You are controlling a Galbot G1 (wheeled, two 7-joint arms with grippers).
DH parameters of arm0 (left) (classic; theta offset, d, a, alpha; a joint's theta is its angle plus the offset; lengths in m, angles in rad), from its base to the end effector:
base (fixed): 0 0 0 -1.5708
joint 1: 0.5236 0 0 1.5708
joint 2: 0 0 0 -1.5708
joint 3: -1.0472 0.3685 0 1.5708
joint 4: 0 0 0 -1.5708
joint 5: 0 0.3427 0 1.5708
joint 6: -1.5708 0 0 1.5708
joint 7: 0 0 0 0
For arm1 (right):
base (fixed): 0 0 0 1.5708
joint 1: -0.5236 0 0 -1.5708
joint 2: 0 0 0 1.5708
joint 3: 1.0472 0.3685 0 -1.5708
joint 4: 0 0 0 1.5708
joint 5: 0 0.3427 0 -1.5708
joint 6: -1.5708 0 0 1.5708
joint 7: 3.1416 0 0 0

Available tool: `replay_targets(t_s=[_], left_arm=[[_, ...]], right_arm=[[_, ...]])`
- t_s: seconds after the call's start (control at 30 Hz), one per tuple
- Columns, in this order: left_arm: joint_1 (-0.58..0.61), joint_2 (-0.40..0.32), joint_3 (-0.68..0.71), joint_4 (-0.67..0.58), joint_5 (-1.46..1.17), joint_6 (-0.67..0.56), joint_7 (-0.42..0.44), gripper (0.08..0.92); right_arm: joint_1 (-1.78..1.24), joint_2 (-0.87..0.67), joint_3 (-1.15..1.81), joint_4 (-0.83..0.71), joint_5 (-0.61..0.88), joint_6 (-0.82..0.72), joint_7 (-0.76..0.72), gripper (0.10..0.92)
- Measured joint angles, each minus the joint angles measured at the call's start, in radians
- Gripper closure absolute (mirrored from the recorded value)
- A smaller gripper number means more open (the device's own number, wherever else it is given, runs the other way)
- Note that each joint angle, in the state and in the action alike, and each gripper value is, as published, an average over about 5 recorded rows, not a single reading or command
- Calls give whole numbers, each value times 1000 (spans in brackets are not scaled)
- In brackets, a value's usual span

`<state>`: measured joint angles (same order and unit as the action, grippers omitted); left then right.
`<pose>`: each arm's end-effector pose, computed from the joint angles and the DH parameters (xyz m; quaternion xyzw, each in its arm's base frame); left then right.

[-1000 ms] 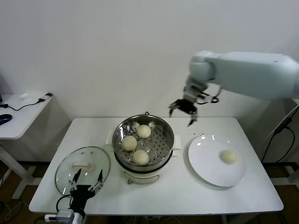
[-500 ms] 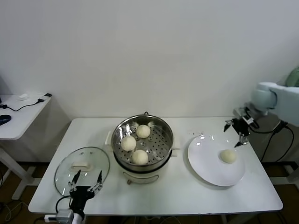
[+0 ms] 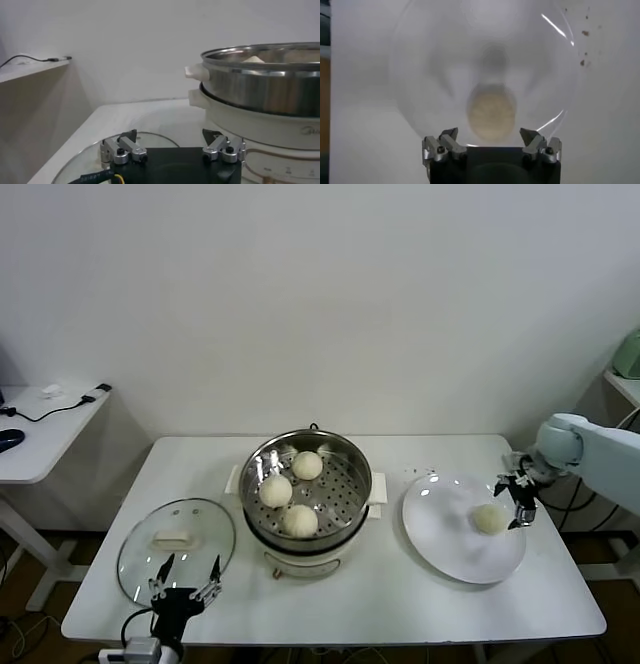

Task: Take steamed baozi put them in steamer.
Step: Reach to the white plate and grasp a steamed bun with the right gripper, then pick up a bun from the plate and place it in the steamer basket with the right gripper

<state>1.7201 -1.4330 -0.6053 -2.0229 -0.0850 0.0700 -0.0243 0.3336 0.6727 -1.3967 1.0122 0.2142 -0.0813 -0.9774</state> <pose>0.1074 0.0550 -0.3583 0.0157 -0.9891 -0.0393 0.1413 0.5275 -0.2601 -0.2028 0.4724 -0.5256 0.5268 0.4722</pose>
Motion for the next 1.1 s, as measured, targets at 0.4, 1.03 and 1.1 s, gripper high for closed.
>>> replay_targets(t_s=[0.4, 1.03, 1.1], left_arm=[[-2, 0, 0, 5, 0, -4, 0, 177], [1, 7, 7, -12, 3, -1, -1, 177], [1, 11, 8, -14, 2, -1, -2, 177]], right_arm=[[-104, 68, 96, -89, -37, -24, 23, 205], [107, 67, -50, 23, 90, -47, -17, 389], [192, 80, -114, 56, 146, -54, -20, 389]])
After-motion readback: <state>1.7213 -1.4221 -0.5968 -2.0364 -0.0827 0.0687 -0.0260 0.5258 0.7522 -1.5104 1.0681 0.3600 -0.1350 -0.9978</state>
